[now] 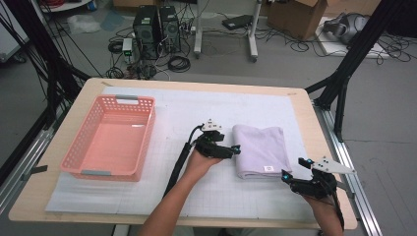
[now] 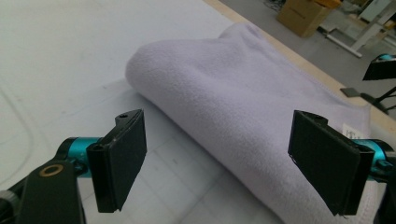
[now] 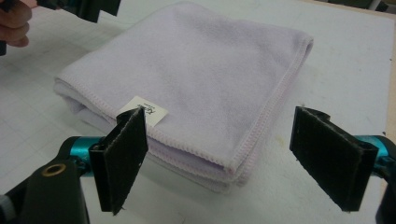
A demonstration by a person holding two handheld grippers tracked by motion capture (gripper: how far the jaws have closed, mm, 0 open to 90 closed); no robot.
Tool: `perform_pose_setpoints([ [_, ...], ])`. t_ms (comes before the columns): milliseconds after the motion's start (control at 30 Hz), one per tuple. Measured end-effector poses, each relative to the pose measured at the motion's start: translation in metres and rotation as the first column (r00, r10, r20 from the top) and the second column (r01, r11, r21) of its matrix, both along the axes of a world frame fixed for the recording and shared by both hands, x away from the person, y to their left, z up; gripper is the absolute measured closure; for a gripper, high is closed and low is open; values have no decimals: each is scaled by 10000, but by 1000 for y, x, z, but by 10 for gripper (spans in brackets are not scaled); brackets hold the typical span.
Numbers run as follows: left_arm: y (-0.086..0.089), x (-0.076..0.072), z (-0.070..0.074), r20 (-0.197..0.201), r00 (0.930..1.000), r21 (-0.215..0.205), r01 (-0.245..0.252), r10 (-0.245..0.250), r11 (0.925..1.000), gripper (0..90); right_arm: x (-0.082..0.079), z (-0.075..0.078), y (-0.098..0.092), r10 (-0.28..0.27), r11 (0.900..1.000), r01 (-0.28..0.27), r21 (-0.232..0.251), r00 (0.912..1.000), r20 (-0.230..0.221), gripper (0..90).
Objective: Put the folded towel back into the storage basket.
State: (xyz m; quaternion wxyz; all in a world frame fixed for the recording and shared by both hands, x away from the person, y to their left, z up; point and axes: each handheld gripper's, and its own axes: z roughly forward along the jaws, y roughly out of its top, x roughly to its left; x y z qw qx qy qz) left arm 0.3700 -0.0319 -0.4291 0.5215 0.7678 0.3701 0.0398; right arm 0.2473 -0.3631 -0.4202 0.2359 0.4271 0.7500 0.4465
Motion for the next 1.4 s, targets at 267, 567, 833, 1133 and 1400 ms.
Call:
perform_pose_setpoints([
  [267,-22,10,-8,-631,9980,110,-100,106,9999,198,0,1,0,-10,10000,10,93,10000,-10,177],
  [567,-37,16,-22,-1417,9899,531,48,28,9986,199,0,0,-1,-46,9998,47,189,10000,-55,177],
  [833,-37,16,-23,-1731,9848,277,216,-165,9994,386,1,0,-1,2,9998,-2,182,10000,-18,178],
  [1133,-37,15,-22,-1596,9860,164,513,-480,9985,692,1,0,-3,-40,9997,40,244,10000,-4,177],
  [1400,-29,12,-18,-967,9927,-189,705,-720,9973,728,1,0,-3,-55,9997,56,250,10000,-47,178],
])
